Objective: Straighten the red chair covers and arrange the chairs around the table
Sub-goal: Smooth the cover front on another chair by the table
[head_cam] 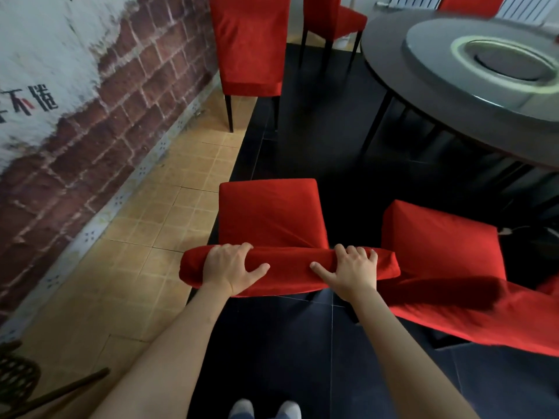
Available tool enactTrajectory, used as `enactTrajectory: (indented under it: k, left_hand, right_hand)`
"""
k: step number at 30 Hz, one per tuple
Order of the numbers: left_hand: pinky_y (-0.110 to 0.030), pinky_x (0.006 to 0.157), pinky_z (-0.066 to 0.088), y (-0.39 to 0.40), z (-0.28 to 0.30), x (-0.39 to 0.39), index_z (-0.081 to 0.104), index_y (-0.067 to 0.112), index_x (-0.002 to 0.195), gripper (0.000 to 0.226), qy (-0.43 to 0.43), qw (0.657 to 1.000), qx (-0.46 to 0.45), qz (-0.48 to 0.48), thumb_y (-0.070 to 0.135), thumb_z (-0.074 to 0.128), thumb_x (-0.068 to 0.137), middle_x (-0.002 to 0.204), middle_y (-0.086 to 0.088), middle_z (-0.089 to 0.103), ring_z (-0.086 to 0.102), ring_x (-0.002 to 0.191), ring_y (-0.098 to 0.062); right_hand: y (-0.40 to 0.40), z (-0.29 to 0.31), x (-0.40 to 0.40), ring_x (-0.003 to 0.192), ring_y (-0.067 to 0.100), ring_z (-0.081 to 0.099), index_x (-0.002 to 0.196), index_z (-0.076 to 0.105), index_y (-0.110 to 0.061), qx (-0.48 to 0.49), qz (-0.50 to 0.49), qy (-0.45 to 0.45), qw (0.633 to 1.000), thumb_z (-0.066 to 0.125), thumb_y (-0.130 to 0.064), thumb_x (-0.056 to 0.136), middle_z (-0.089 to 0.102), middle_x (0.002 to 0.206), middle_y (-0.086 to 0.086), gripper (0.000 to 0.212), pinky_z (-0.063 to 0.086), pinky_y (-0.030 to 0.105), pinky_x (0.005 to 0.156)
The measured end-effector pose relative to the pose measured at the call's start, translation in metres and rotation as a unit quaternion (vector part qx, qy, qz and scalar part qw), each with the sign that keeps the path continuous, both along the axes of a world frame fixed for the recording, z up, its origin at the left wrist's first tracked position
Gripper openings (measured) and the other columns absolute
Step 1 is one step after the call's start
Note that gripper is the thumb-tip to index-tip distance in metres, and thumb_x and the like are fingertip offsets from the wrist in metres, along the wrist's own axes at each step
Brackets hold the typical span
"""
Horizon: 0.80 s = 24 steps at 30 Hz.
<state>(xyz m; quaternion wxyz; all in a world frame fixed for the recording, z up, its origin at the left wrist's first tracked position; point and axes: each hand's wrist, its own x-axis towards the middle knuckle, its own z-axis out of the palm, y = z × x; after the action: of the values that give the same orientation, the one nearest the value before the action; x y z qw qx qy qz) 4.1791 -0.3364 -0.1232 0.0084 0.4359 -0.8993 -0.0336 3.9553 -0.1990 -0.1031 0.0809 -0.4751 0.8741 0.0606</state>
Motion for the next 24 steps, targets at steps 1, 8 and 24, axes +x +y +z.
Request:
enactTrajectory:
  k: [1, 8, 24]
  left_hand:
    - [-0.033, 0.088, 0.044, -0.001, -0.001, 0.000, 0.059, 0.027, 0.118, 0.083, -0.002, 1.000, 0.000, 0.000, 0.082, 0.015, 0.073, 0.095, 0.006, 0.069, 0.063, 0.089, -0.015]
    - [-0.034, 0.086, 0.046, -0.008, -0.002, 0.013, 0.063, 0.025, 0.114, 0.085, 0.001, 1.000, -0.002, -0.012, 0.080, 0.014, 0.072, 0.094, 0.004, 0.070, 0.064, 0.087, -0.017]
    - [-0.033, 0.087, 0.044, -0.044, 0.003, 0.095, 0.061, 0.024, 0.118, 0.090, 0.003, 0.997, 0.007, -0.083, 0.079, 0.010, 0.069, 0.101, 0.005, 0.068, 0.062, 0.092, -0.015]
  right_hand:
    - [-0.002, 0.000, -0.001, 0.114, 0.025, 0.051, 0.118, 0.054, -0.022, 0.000, -0.001, 0.003, 1.000, 0.011, -0.088, 0.069, 0.061, 0.113, 0.001, 0.093, 0.028, 0.048, 0.106]
    - [-0.001, -0.010, 0.011, 0.105, 0.026, 0.054, 0.109, 0.057, -0.020, -0.021, -0.006, 0.006, 1.000, 0.005, -0.089, 0.066, 0.062, 0.101, 0.002, 0.097, 0.031, 0.048, 0.099]
    - [-0.001, -0.011, 0.118, 0.105, 0.026, 0.053, 0.110, 0.055, -0.020, -0.039, -0.069, 0.006, 0.997, 0.005, -0.089, 0.066, 0.061, 0.101, 0.002, 0.096, 0.031, 0.048, 0.099]
